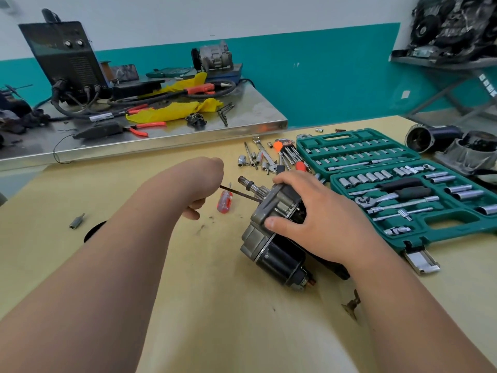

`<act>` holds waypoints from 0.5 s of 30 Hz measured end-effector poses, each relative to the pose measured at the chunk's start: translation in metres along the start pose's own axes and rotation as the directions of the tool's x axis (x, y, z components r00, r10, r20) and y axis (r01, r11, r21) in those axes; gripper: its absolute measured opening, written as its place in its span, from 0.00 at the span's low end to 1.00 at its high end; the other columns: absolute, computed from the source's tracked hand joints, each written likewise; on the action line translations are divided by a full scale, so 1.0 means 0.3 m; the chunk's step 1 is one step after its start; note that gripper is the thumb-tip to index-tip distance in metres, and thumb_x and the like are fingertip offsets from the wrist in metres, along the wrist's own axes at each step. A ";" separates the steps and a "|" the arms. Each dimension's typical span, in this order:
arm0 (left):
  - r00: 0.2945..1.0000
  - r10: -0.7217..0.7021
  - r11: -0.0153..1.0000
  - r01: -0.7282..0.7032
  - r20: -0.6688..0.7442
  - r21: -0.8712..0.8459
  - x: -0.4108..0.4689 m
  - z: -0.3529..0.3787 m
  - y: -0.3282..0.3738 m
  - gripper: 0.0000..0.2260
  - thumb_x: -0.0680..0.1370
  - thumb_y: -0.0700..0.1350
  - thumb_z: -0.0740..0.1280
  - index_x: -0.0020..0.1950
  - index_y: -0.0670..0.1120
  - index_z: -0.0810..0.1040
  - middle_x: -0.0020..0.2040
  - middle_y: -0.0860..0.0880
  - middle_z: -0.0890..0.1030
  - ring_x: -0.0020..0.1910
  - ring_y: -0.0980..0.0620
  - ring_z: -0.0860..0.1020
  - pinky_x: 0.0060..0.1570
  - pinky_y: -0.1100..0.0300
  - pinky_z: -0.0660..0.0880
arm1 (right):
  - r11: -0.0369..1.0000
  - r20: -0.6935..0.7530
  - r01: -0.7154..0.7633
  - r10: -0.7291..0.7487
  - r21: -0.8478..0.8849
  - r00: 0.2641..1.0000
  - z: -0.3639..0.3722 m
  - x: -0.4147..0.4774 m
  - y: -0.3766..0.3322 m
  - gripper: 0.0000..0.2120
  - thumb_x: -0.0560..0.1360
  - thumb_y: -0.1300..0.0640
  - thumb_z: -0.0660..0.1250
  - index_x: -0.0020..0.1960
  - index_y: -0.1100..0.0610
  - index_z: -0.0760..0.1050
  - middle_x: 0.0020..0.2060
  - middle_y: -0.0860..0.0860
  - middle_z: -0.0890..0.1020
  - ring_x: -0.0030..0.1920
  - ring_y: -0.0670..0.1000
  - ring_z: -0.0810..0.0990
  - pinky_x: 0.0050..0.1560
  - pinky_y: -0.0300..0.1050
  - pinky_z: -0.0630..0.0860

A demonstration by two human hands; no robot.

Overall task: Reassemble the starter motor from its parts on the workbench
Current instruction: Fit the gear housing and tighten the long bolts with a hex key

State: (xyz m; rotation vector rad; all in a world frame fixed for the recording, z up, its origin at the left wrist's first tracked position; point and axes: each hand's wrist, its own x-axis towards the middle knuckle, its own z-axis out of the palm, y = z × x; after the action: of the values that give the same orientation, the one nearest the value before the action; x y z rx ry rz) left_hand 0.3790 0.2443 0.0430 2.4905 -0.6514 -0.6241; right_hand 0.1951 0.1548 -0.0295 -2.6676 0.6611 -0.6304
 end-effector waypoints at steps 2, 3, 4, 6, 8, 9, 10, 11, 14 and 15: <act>1.000 0.010 0.994 -0.009 0.003 -0.113 -0.006 0.004 0.011 0.12 0.82 0.44 0.52 0.41 0.42 0.67 0.30 0.47 0.62 0.26 0.49 0.60 0.31 0.58 0.73 | 1.000 0.000 0.000 0.000 0.003 1.000 0.000 0.000 0.000 0.31 0.65 0.25 0.55 0.65 0.31 0.56 0.65 0.32 0.65 0.50 0.43 0.77 0.34 0.39 0.68; 1.000 0.023 0.982 -0.022 0.004 -0.187 -0.009 0.008 0.011 0.11 0.82 0.42 0.53 0.41 0.43 0.67 0.30 0.47 0.62 0.26 0.49 0.61 0.31 0.58 0.74 | 1.000 0.000 -0.001 0.001 0.003 1.000 0.000 -0.001 0.000 0.31 0.65 0.25 0.54 0.65 0.31 0.56 0.65 0.32 0.65 0.50 0.43 0.76 0.34 0.38 0.67; 0.999 0.040 0.964 -0.037 0.004 -0.265 -0.013 0.013 0.004 0.11 0.82 0.40 0.53 0.41 0.43 0.67 0.30 0.47 0.63 0.26 0.49 0.61 0.30 0.57 0.75 | 1.000 -0.001 -0.001 0.001 0.004 1.000 0.000 0.000 0.000 0.31 0.65 0.25 0.54 0.65 0.31 0.56 0.65 0.32 0.65 0.50 0.43 0.76 0.34 0.38 0.67; 0.997 0.078 0.912 -0.075 -0.007 -0.404 -0.016 0.029 -0.017 0.11 0.82 0.37 0.54 0.40 0.41 0.68 0.30 0.46 0.65 0.25 0.50 0.64 0.30 0.55 0.79 | 1.000 -0.001 0.000 0.000 0.004 1.000 0.000 0.000 0.000 0.31 0.65 0.25 0.54 0.65 0.31 0.56 0.65 0.32 0.64 0.50 0.43 0.77 0.34 0.38 0.67; 0.993 0.109 0.829 -0.120 -0.054 -0.546 -0.012 0.043 -0.034 0.11 0.81 0.36 0.56 0.40 0.41 0.70 0.30 0.46 0.68 0.22 0.51 0.68 0.32 0.55 0.80 | 1.000 0.003 0.001 -0.001 0.001 1.000 0.000 0.002 0.000 0.31 0.65 0.25 0.54 0.65 0.32 0.56 0.65 0.32 0.64 0.50 0.43 0.77 0.34 0.38 0.68; 0.991 0.117 0.762 -0.133 -0.067 -0.634 -0.007 0.046 -0.037 0.11 0.82 0.38 0.56 0.41 0.41 0.72 0.30 0.47 0.68 0.20 0.52 0.69 0.30 0.57 0.79 | 1.000 0.002 0.001 -0.001 0.000 1.000 -0.001 0.002 0.001 0.31 0.65 0.25 0.54 0.66 0.32 0.55 0.65 0.32 0.64 0.50 0.43 0.76 0.35 0.39 0.68; 0.990 0.131 0.683 -0.133 -0.058 -0.718 -0.002 0.048 -0.038 0.13 0.83 0.40 0.56 0.42 0.42 0.75 0.28 0.49 0.68 0.20 0.54 0.68 0.27 0.59 0.78 | 1.000 0.002 0.000 0.000 0.000 1.000 -0.001 0.002 0.001 0.31 0.65 0.25 0.54 0.66 0.32 0.56 0.65 0.32 0.65 0.50 0.43 0.76 0.35 0.39 0.69; 0.987 0.154 0.604 -0.121 -0.034 -0.788 0.002 0.049 -0.038 0.14 0.83 0.42 0.55 0.43 0.43 0.77 0.26 0.50 0.67 0.20 0.54 0.67 0.25 0.62 0.76 | 1.000 0.001 -0.001 0.001 0.002 1.000 -0.001 0.000 0.000 0.31 0.65 0.25 0.54 0.66 0.32 0.56 0.65 0.32 0.65 0.50 0.42 0.76 0.35 0.39 0.69; 0.962 0.241 0.313 0.048 0.128 -0.949 0.004 0.063 -0.054 0.15 0.84 0.47 0.55 0.44 0.45 0.77 0.24 0.53 0.65 0.19 0.56 0.65 0.23 0.66 0.71 | 1.000 -0.001 -0.001 0.001 0.005 1.000 -0.003 -0.002 -0.002 0.31 0.65 0.25 0.54 0.66 0.32 0.56 0.65 0.32 0.65 0.50 0.42 0.76 0.35 0.40 0.69; 0.943 0.270 0.195 0.146 0.196 -0.970 0.003 0.071 -0.068 0.15 0.84 0.47 0.55 0.44 0.46 0.77 0.24 0.54 0.64 0.19 0.57 0.64 0.22 0.68 0.69 | 1.000 -0.002 -0.001 0.001 0.005 1.000 -0.003 -0.001 -0.003 0.31 0.65 0.25 0.54 0.66 0.32 0.56 0.65 0.32 0.65 0.50 0.42 0.76 0.35 0.40 0.69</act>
State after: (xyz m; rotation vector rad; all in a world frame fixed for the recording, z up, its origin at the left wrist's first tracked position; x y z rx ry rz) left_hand 0.3750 0.2522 0.0149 1.0717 -0.2480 -1.0197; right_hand 0.1948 0.1557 -0.0285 -2.6621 0.6597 -0.6334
